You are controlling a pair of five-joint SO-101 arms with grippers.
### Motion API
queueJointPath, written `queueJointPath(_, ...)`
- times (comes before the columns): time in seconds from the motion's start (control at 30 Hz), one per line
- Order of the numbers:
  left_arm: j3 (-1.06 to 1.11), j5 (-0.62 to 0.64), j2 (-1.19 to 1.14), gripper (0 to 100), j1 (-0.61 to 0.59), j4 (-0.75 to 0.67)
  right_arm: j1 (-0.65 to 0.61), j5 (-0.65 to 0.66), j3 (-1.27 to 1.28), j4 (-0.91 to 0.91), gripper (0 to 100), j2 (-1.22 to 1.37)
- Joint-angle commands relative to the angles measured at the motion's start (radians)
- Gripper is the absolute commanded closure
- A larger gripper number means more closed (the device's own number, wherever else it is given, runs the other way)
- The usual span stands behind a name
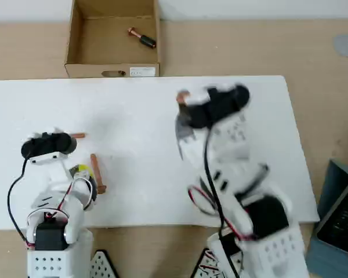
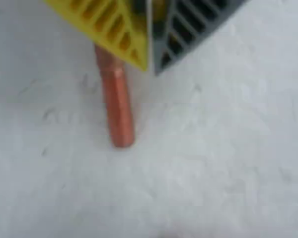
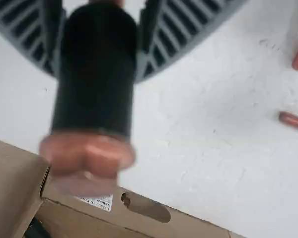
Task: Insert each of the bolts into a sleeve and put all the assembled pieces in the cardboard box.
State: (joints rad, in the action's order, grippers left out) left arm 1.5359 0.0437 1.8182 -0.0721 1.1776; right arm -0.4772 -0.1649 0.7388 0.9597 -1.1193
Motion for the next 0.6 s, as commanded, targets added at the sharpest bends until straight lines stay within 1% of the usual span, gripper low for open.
queueJointPath(0.0,0.037,-0.009,0.005,100,-0.009,-0.026,0.016,-0.003,-0.153,-0.114,98.9,0.185)
queueJointPath(0.13,0.101,-0.009,0.005,100,-0.009,-0.089,0.016,-0.003,-0.263,-0.218,98.9,0.401)
queueJointPath(0.27,0.112,-0.009,0.005,100,-0.008,-0.130,0.019,0.000,-0.412,-0.301,98.9,0.619)
queueJointPath(0.4,0.112,-0.005,0.005,100,-0.008,-0.130,0.041,0.055,-0.585,-0.396,98.9,0.852)
queueJointPath(0.57,0.110,-0.003,0.005,100,-0.009,-0.130,0.065,0.086,-0.831,-0.480,98.9,1.141)
